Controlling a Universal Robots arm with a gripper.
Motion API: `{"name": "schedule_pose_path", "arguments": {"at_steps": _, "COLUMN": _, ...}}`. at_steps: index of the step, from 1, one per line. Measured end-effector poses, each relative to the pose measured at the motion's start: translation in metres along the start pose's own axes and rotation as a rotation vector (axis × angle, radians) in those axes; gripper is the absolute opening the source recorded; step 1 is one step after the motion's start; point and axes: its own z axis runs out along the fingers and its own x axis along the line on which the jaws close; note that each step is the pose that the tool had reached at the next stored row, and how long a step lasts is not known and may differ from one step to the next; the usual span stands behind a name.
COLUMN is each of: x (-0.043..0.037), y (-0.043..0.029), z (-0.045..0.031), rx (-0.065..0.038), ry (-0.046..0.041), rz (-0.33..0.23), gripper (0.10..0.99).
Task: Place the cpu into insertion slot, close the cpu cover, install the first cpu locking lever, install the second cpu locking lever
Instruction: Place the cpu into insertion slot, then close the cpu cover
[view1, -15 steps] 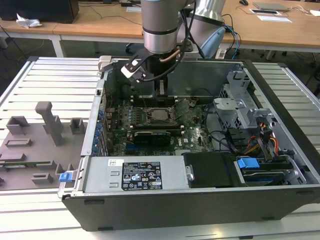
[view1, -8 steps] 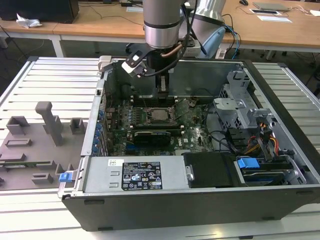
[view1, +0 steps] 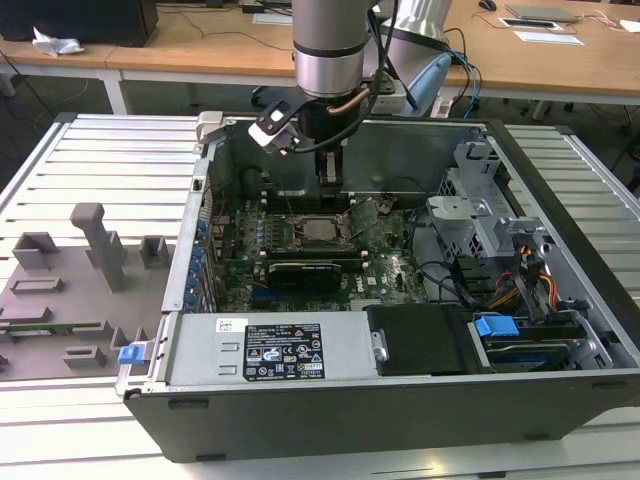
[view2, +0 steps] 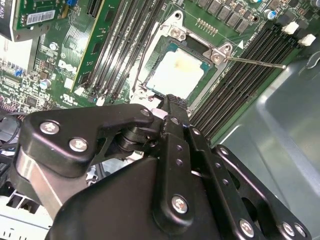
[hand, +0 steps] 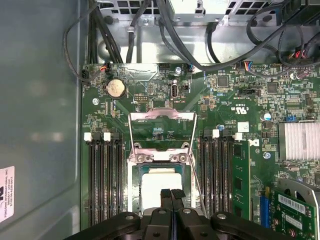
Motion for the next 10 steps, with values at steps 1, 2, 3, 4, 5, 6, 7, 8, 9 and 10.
{"name": "schedule_pose_path", "arguments": {"at_steps": 1, "x": 0.0000, "y": 0.0000, "z": 0.0000, "rx": 0.000, "ry": 0.0000, "rz": 0.000, "gripper": 0.106}}
{"name": "schedule_pose_path", "arguments": {"at_steps": 2, "x": 0.0000, "y": 0.0001, "z": 0.0000, "rx": 0.000, "ry": 0.0001, "rz": 0.000, "gripper": 0.106}}
{"name": "schedule_pose_path", "arguments": {"at_steps": 3, "x": 0.0000, "y": 0.0001, "z": 0.0000, "rx": 0.000, "ry": 0.0000, "rz": 0.000, "gripper": 0.106}}
{"name": "schedule_pose_path", "arguments": {"at_steps": 4, "x": 0.0000, "y": 0.0003, "z": 0.0000, "rx": 0.000, "ry": 0.0000, "rz": 0.000, "gripper": 0.106}}
{"name": "schedule_pose_path", "arguments": {"at_steps": 5, "x": 0.0000, "y": 0.0004, "z": 0.0000, "rx": 0.000, "ry": 0.0000, "rz": 0.000, "gripper": 0.106}}
{"name": "schedule_pose_path", "arguments": {"at_steps": 6, "x": 0.0000, "y": 0.0005, "z": 0.0000, "rx": 0.000, "ry": 0.0000, "rz": 0.000, "gripper": 0.106}}
{"name": "schedule_pose_path", "arguments": {"at_steps": 7, "x": 0.0000, "y": 0.0006, "z": 0.0000, "rx": 0.000, "ry": 0.0000, "rz": 0.000, "gripper": 0.106}}
{"name": "schedule_pose_path", "arguments": {"at_steps": 8, "x": 0.0000, "y": 0.0007, "z": 0.0001, "rx": 0.000, "ry": 0.0000, "rz": 0.000, "gripper": 0.106}}
{"name": "schedule_pose_path", "arguments": {"at_steps": 9, "x": 0.0000, "y": 0.0008, "z": 0.0001, "rx": 0.000, "ry": 0.0000, "rz": 0.000, "gripper": 0.106}}
{"name": "schedule_pose_path", "arguments": {"at_steps": 10, "x": 0.0000, "y": 0.0011, "z": 0.0001, "rx": 0.000, "ry": 0.0000, "rz": 0.000, "gripper": 0.106}}
